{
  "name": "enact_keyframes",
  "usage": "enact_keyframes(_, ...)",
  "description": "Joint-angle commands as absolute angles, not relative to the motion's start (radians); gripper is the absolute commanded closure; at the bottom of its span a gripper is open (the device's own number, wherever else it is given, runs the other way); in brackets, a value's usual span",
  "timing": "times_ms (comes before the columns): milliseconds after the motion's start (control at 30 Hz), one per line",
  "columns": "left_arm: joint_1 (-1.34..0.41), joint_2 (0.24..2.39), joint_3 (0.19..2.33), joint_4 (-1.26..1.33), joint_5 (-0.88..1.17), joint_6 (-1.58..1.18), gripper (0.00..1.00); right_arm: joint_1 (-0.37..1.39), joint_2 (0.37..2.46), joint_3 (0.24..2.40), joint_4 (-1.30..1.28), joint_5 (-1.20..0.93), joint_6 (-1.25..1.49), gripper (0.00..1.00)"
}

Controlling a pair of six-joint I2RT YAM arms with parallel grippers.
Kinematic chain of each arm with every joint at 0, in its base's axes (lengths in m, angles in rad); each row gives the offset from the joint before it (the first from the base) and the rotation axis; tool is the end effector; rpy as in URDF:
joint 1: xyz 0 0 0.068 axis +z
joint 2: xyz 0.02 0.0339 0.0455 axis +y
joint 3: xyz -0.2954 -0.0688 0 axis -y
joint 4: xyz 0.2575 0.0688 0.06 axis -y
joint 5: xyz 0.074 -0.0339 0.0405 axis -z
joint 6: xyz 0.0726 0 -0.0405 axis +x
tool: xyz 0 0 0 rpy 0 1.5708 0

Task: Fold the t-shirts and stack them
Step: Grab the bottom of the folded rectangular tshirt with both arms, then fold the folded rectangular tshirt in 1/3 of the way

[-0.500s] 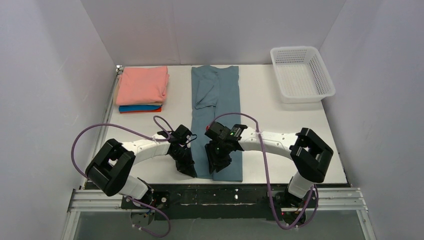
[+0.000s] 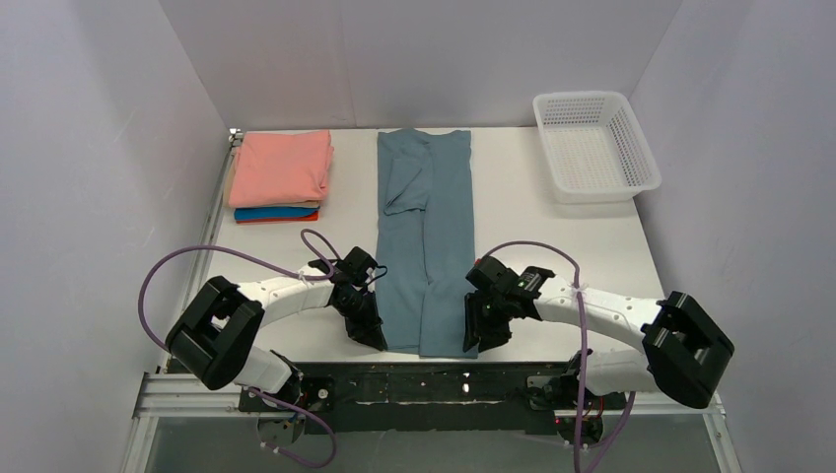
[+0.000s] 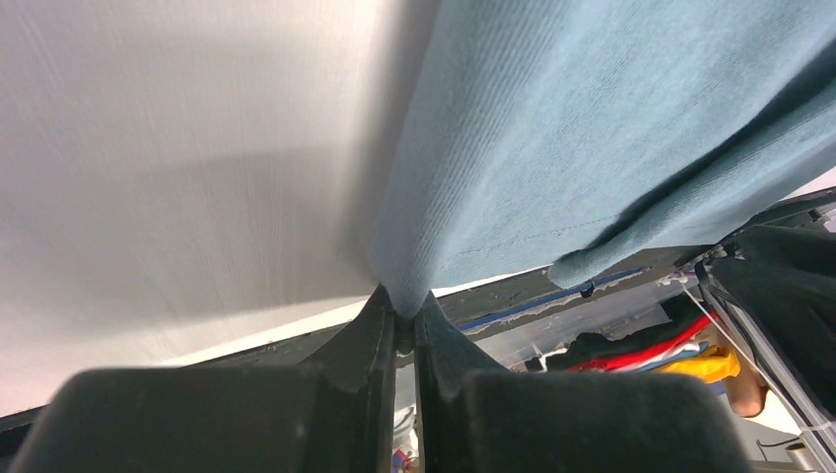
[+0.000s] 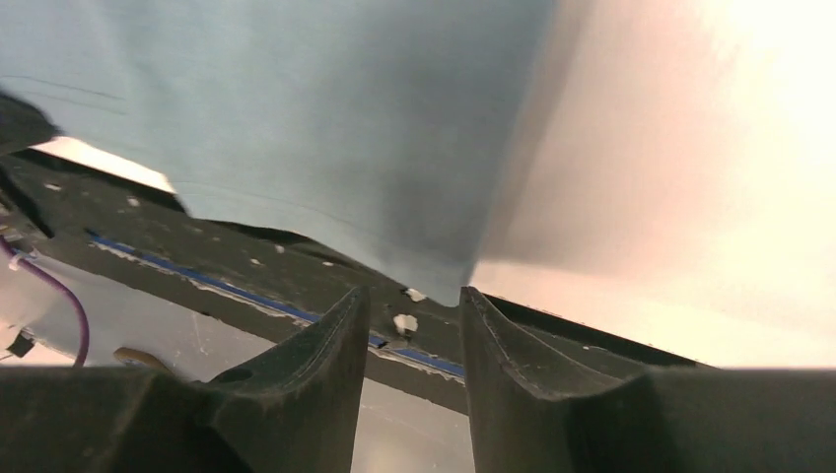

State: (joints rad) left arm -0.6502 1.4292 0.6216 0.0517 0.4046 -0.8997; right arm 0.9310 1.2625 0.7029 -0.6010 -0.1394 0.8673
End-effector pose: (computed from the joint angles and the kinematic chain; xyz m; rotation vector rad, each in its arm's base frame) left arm 0.2231 -0.2056 0.1648 -0.0946 2.5949 -1.1601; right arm 0.1344 0.1974 0.1753 -0.1360 2.9305 0.6051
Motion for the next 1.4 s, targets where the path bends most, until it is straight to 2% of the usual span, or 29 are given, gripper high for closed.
enact_keyframes(0,-0.653,1.425,0.586,-0.085,0.372,-0.895,1.00,0.911,1.293,0.662,-0.527,-0.233,0.911,0.55)
enact_keyframes(133,-0.653,1.425,0.583,-0.084,0.377,-0.900,1.00,0.911,1.316,0.639,-0.534,-0.230,0.924,0.58)
enact_keyframes(367,-0.653,1.427,0.579,-0.078,0.383,-0.903,1.00,0.902,1.341,0.617,-0.490,-0.220,0.927,0.69)
enact_keyframes(433,-0.653,1.424,0.580,-0.079,0.388,-0.904,1.00,0.902,1.355,0.617,-0.490,-0.228,0.922,0.80)
enact_keyframes(500,-0.653,1.417,0.575,-0.080,0.399,-0.905,1.00,0.902,1.348,0.609,-0.504,-0.230,0.923,0.98)
enact_keyframes(667,-0.652,1.361,0.547,-0.094,0.452,-0.907,1.00,0.908,1.260,0.585,-0.570,-0.257,0.921,0.99)
enact_keyframes(967,-0.668,1.133,0.468,-0.197,0.539,-0.967,1.00,0.986,1.061,0.480,-0.564,-0.376,1.044,0.99)
enact_keyframes(1100,-0.668,1.096,0.501,-0.200,0.545,-0.977,1.00,0.988,1.034,0.543,-0.579,-0.358,1.013,0.99)
enact_keyframes(1367,-0.657,1.179,0.661,-0.156,0.471,-0.950,1.00,0.891,1.158,0.749,-0.648,-0.274,0.854,0.99)
